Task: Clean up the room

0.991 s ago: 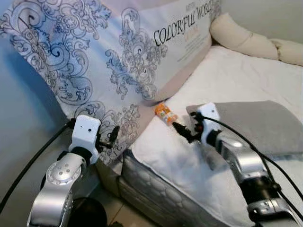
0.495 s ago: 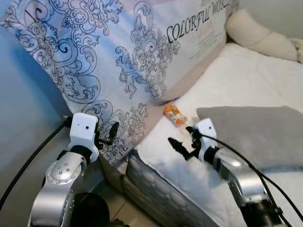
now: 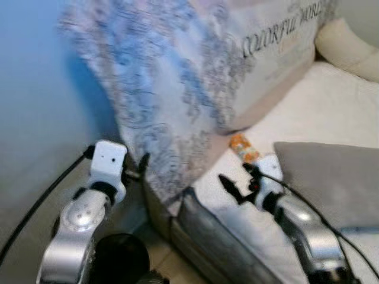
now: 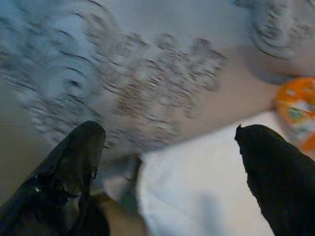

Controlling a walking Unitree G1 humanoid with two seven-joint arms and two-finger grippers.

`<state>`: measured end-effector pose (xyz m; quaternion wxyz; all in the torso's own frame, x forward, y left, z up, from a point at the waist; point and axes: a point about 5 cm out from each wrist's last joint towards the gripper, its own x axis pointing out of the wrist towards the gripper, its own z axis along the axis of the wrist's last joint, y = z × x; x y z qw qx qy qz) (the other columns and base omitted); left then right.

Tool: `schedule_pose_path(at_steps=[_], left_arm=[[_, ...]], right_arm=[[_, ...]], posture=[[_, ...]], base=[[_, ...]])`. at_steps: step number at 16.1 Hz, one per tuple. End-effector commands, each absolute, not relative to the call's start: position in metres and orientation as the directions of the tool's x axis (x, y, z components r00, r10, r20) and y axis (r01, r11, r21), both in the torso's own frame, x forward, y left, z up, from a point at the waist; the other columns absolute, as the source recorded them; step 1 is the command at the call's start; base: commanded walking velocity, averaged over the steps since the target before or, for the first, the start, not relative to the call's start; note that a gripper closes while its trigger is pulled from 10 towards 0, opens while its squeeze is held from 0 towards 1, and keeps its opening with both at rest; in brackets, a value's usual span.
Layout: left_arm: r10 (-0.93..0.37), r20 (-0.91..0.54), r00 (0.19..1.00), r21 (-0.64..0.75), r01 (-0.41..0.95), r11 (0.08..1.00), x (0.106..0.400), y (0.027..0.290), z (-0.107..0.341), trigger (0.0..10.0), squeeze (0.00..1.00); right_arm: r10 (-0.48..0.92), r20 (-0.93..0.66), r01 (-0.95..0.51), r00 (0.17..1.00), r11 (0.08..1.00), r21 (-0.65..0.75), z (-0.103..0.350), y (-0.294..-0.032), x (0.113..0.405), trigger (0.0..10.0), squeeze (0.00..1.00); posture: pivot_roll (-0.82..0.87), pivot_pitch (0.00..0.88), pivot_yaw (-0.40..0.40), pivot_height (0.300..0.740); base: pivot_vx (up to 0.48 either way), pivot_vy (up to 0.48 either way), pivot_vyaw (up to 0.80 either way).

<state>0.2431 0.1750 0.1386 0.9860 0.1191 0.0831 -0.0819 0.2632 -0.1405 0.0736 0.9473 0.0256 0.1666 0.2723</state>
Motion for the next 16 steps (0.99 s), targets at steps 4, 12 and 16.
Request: schedule_pose_path(at_steps=[4,12,16], left_arm=[[-0.144,-0.168,0.975,0.159,0.171,0.972,0.244,0.169,0.142,10.0,0.00],[-0.105,-0.135,0.985,0.173,0.128,0.977,0.245,0.176,0.146,10.0,0.00],[-0.111,-0.136,0.985,0.165,0.133,0.977,0.245,0.176,0.147,10.0,0.00]], right_arm=[[0.501,-0.294,-0.488,0.814,0.864,0.121,0.081,-0.148,0.267,10.0,0.00],[0.591,-0.307,-0.603,0.746,0.795,0.066,0.084,-0.140,0.268,10.0,0.00],[0.514,-0.297,-0.507,0.805,0.855,0.108,0.084,-0.151,0.275,10.0,0.00]], posture=[[0.09,0.000,-0.015,0.740],[0.10,0.000,-0.024,0.740],[0.10,0.000,-0.019,0.740]], base=[[0.000,-0.360,0.00],[0.157,0.000,0.50],[0.373,0.000,0.40]])
